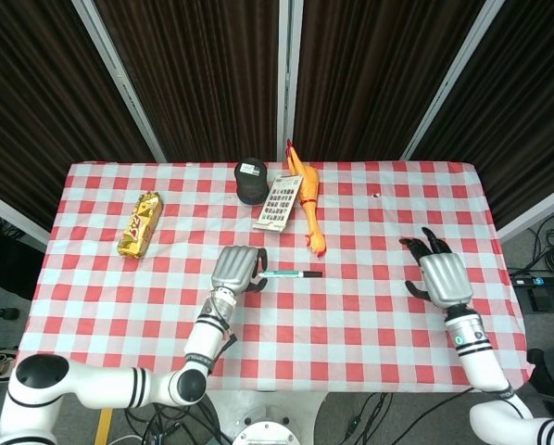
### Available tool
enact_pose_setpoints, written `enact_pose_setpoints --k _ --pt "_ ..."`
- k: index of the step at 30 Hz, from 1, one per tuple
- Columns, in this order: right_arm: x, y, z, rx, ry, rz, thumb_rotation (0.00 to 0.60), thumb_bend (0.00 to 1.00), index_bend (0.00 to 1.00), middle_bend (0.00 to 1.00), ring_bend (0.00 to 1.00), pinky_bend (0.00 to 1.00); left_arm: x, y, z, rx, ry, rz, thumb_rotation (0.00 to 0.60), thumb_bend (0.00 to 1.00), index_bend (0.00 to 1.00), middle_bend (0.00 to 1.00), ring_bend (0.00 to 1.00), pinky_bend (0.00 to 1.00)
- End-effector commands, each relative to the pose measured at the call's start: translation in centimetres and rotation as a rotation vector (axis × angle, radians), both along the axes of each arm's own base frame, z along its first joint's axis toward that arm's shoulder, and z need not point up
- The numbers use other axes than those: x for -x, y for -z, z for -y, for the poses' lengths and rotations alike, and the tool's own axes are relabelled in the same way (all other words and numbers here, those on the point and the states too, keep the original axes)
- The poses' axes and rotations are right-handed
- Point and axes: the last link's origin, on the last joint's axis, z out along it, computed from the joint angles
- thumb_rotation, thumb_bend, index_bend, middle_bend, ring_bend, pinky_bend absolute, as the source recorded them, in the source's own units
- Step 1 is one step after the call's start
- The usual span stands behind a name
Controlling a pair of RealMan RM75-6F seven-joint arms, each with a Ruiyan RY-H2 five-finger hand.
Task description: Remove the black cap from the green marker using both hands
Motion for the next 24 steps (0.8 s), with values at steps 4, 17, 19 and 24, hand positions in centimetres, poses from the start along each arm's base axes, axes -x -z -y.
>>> enact_pose_setpoints --k 4,17,19,24 --pt "-4.2 2.1 1.1 -0.034 -0.105 0.007 0.600 0.16 0.20 0.26 0.04 0.24 -1.2 -0.2 0.1 -0.005 0.020 -0.009 0.600 0.45 0.64 0.66 1.00 1.00" --pt "-8.3 6.8 2.1 -0.140 -0.166 0.031 0.600 0.16 0.24 0.28 0.04 0.24 -1.7 -0.4 -0.6 -0.007 0.003 0.006 0.600 0.45 0.64 0.66 1.00 1.00" --pt "-8.7 7.2 2.4 -0.149 -0.174 0.030 0.600 0.16 0.25 0.28 0.05 0.24 -1.8 -0.4 -0.5 -0.004 0.003 0.015 0.600 0.45 0.64 0.66 1.00 1.00" --pt "-9.8 8.0 2.7 -0.153 -0.195 0.041 0.600 0.17 0.29 0.30 0.07 0.24 -2.2 -0.4 -0.2 0.006 0.020 0.024 0.600 0.45 0.64 0.67 1.00 1.00"
